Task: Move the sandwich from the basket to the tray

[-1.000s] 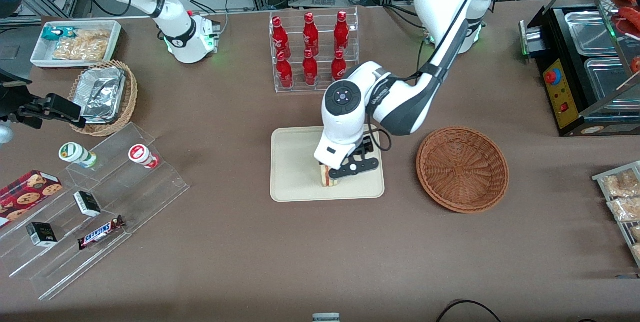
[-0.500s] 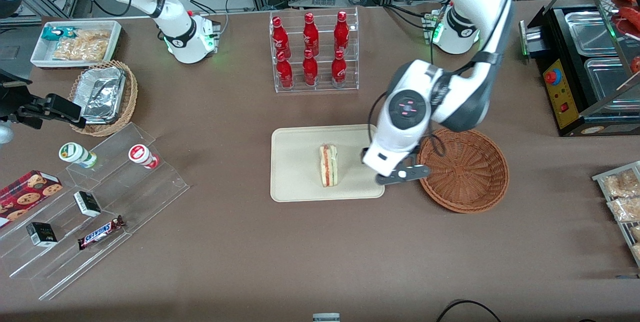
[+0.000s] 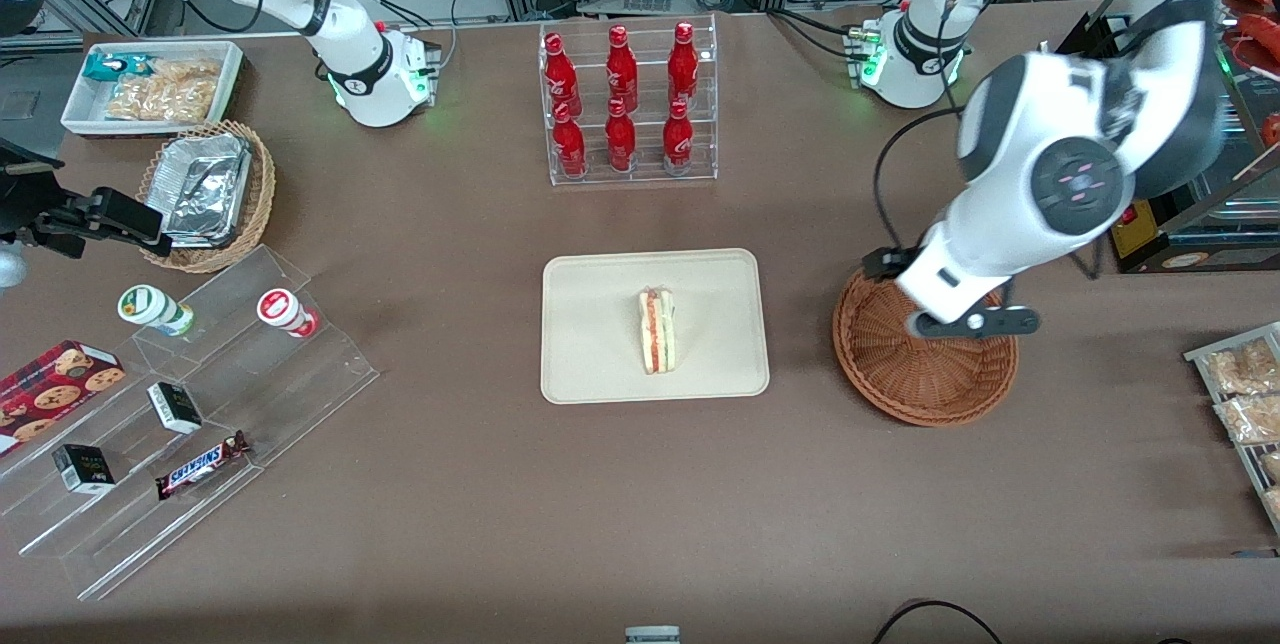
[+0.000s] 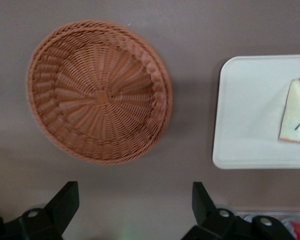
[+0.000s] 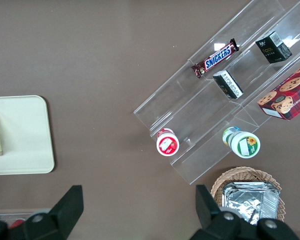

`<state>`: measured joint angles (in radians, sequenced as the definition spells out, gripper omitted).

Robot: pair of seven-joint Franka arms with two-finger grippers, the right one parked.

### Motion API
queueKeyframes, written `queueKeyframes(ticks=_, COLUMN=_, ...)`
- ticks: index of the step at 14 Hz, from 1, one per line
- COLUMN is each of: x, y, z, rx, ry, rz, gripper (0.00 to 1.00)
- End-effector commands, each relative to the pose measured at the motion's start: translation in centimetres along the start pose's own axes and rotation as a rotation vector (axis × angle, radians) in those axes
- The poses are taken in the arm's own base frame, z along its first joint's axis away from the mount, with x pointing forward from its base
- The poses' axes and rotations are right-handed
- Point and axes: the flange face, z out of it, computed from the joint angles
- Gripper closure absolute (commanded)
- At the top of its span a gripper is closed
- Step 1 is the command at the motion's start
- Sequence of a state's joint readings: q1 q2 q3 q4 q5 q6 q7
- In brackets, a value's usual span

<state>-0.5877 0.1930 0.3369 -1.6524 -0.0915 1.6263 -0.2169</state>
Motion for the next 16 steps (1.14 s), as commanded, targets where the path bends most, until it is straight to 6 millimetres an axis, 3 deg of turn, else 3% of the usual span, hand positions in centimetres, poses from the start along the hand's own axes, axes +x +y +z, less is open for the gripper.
queueKeyframes(ticks=1, x=-3.1, y=-3.0, z=-3.0, rx=-0.033, ry=-0.012, rz=0.079, gripper=0.00)
queueKeyframes(ticks=5, x=-4.1, y=-6.9, z=-6.1, rx=-0.055, ry=0.034, rz=0.062, gripper=0.00)
queueKeyframes(ticks=6, x=-3.8, y=-9.7, z=-6.1, rx=-0.055, ry=0.032, rz=0.014, gripper=0.00)
queueKeyframes(ticks=7, x=-4.1, y=-8.3, z=-6.4, rx=-0.047, ry=0.040, rz=0.045, gripper=0.00)
queueKeyframes(ticks=8, x=-4.2, y=-10.0, z=-6.8, rx=-0.047, ry=0.049, rz=0.019, gripper=0.00)
queueKeyframes(ticks=11, x=-5.1, y=-10.0, z=-8.0, rx=-0.045, ry=0.074, rz=0.032, gripper=0.00)
queueKeyframes(ticks=16, x=-6.0, y=-12.7, z=-9.1, rx=-0.049, ry=0.082, rz=-0.015, gripper=0.00)
